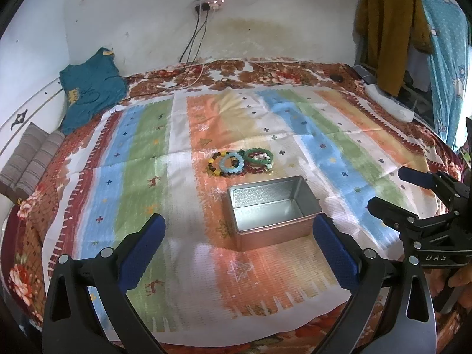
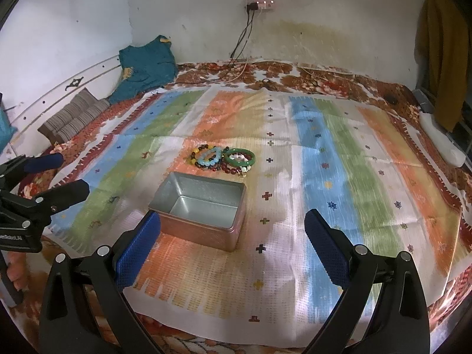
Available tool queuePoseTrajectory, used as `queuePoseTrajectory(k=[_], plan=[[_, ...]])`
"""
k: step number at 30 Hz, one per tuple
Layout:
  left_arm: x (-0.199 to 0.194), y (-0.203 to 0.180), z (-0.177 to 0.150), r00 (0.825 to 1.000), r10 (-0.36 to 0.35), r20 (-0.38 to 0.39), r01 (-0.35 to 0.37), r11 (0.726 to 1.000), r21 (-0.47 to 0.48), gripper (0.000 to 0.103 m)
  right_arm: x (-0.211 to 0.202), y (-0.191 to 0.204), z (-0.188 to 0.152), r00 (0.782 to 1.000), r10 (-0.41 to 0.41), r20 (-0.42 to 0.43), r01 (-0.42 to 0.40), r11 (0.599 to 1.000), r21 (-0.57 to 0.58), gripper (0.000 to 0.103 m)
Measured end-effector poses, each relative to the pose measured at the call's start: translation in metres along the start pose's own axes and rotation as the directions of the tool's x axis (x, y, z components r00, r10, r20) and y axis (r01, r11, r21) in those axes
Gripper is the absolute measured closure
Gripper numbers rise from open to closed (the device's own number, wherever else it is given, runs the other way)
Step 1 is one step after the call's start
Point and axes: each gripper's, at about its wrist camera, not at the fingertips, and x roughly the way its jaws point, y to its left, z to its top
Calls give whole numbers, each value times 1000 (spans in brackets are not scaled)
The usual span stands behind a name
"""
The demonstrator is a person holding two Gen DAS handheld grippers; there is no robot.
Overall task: Organize jewelry
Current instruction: 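Move both tools forward past the silver tin toward the bracelets, then lower both open tools over the pile of bead bracelets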
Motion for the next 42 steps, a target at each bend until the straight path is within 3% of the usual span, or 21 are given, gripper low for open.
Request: queuePoseTrajectory(k=[12, 25, 36, 42], plan=[[19, 7, 8, 998, 9, -67, -12, 999, -46, 5, 21, -6, 13, 998, -19, -58, 20, 1000, 17, 4], [54, 12, 43, 995, 13, -99, -17, 999, -39, 5, 48, -17, 42, 996, -47, -77, 49, 998, 27, 4], [91, 19, 69, 987, 84, -134, -91, 995, -46, 6, 83, -27, 66, 991, -56, -122, 62, 997, 49, 4], [110, 26, 80, 984, 82, -155, -92, 994, -58, 6, 98, -32, 75, 989, -58, -138, 66, 996, 56, 4]])
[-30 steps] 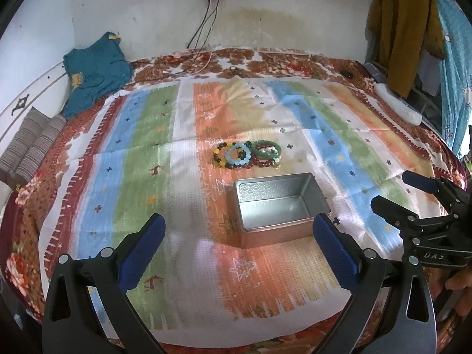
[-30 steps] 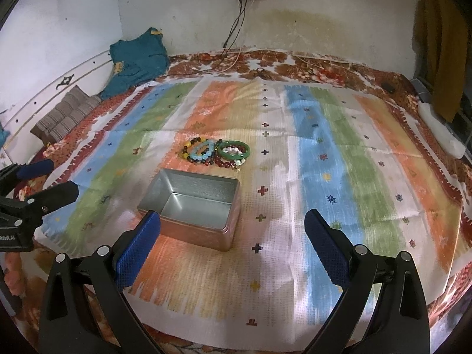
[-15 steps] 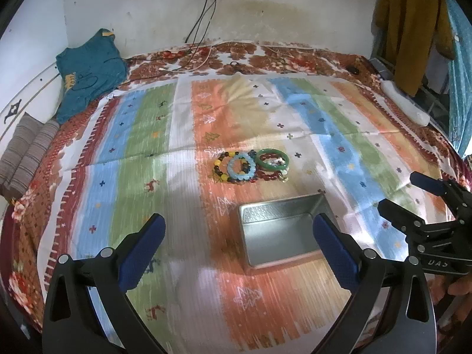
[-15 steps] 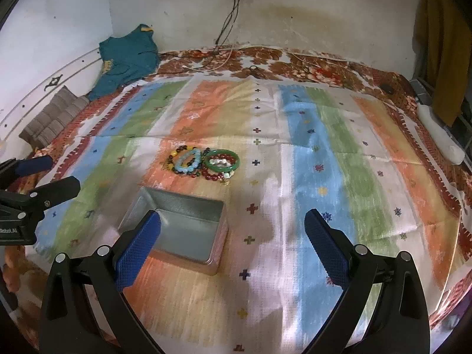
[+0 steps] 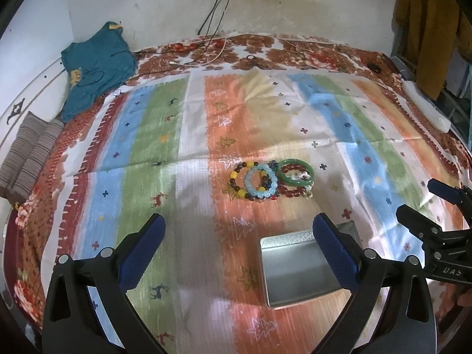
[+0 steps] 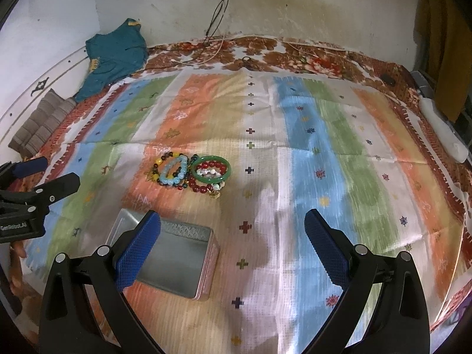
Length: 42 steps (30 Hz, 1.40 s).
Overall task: Organize jewelry
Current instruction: 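Lower both open tools over the pile of bead bracelets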
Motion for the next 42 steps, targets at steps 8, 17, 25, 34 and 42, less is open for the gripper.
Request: queuePoseTrajectory(k=[8, 17, 25, 34, 42], plan=[[21, -2, 13, 1000, -21, -19, 21, 1000, 17, 6, 21, -4, 12, 1000, -8, -29, 8, 1000, 6, 4], [44, 3, 24, 998, -18, -63, 19, 1000, 9, 6, 43, -5, 24, 998, -11, -55, 11, 1000, -1, 4], [60, 3, 33, 996, -30, -83, 32, 999, 23, 6, 59, -6, 32, 997, -9, -75, 9, 1000, 2, 4], [89, 3, 37, 988, -60, -140, 66, 997, 35, 6, 79, -8, 34, 994, -17, -111, 17, 1000, -1, 4], [111, 0, 42, 980, -81, -182, 91, 995, 47, 12, 98, -8, 39, 990, -11, -141, 12, 1000, 3, 4]])
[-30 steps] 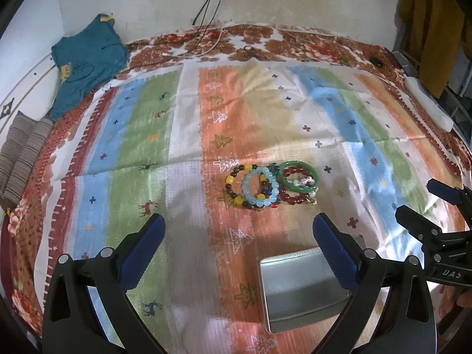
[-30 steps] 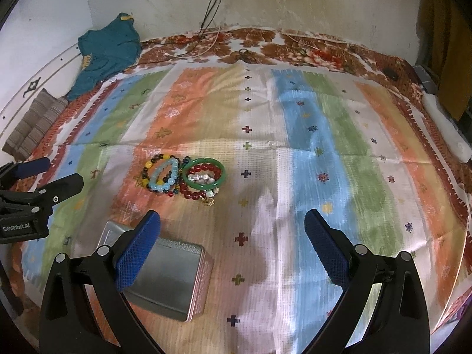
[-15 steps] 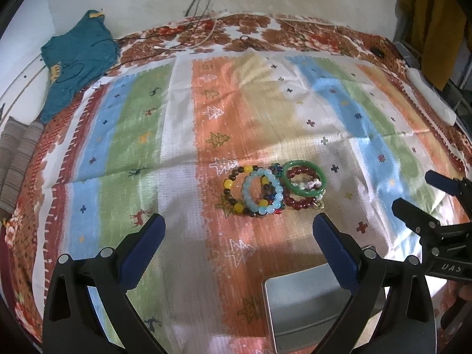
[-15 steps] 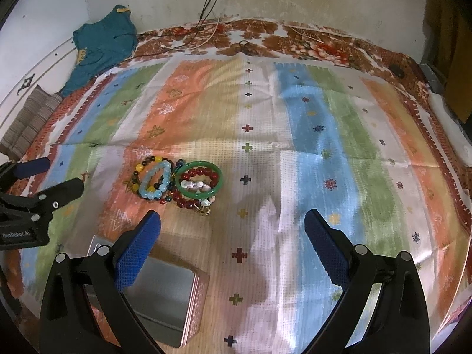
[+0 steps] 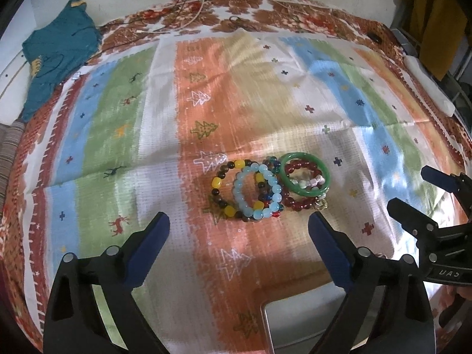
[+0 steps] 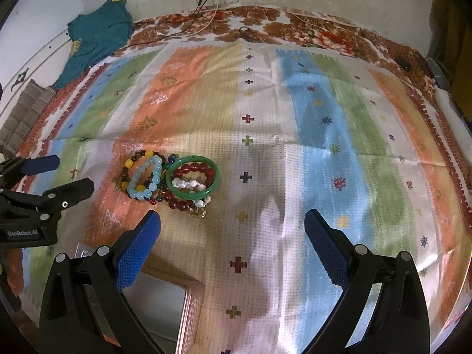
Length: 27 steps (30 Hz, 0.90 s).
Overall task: Organize jewelry
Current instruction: 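Lower both open tools over the pile of bead bracelets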
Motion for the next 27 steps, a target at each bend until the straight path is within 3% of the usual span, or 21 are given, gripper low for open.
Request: queuePoseTrajectory(k=[4, 27], plan=[[12, 6, 4, 1000, 7, -24, -7, 1000, -16, 19, 12, -2, 6, 1000, -2, -15, 2, 1000, 15, 4], [63, 7, 22, 993, -8, -115, 8, 1000, 5, 34, 66, 4, 32, 997, -14, -82, 16, 1000, 17, 4]])
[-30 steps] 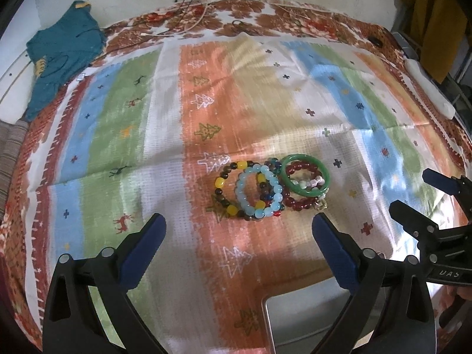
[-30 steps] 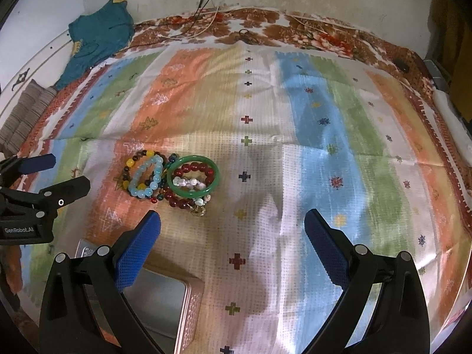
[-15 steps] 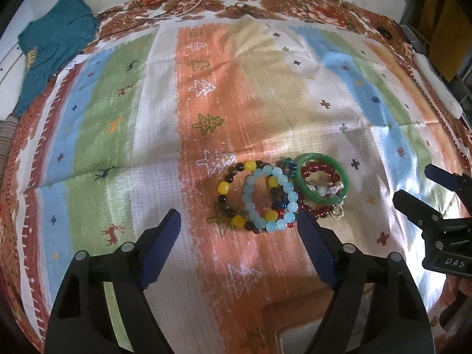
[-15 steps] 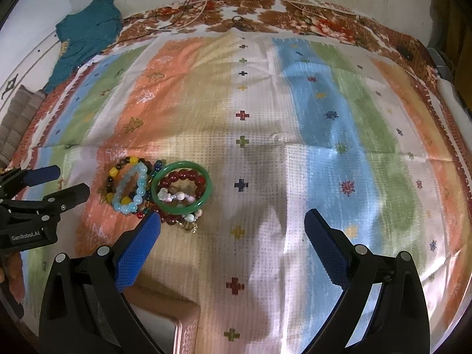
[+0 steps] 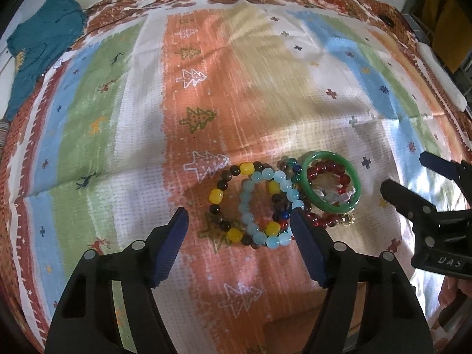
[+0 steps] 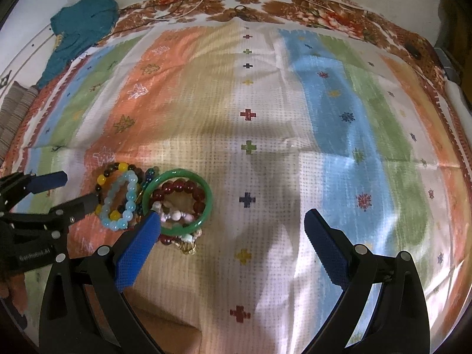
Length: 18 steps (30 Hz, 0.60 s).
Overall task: Organize jewelry
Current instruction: 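Lower both open tools over the pile of bead bracelets, then grasp the light blue bead bracelet with left tool while right tool grasps green jade bangle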
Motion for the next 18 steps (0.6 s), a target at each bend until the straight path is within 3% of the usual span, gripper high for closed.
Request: queuePoseTrajectory(k=[3, 5, 12, 18], plan=[[6, -1, 1, 1000, 5, -12, -5, 1000, 11, 39, 6, 0, 3, 1000, -2, -9, 2, 1000, 0, 5], [9, -1, 2, 1000, 5, -17, -5, 1000, 12, 40, 11, 0, 5, 1000, -3, -21, 3, 1000, -1, 13], [18, 1, 7, 1000, -3, -29, 4, 1000, 7, 46, 24, -2, 7, 999, -2, -45, 2, 1000, 8, 14], [25, 2, 10, 999, -16, -45, 17, 1000, 3, 55, 35, -1, 10, 998, 7, -66, -7, 1000, 4, 24]])
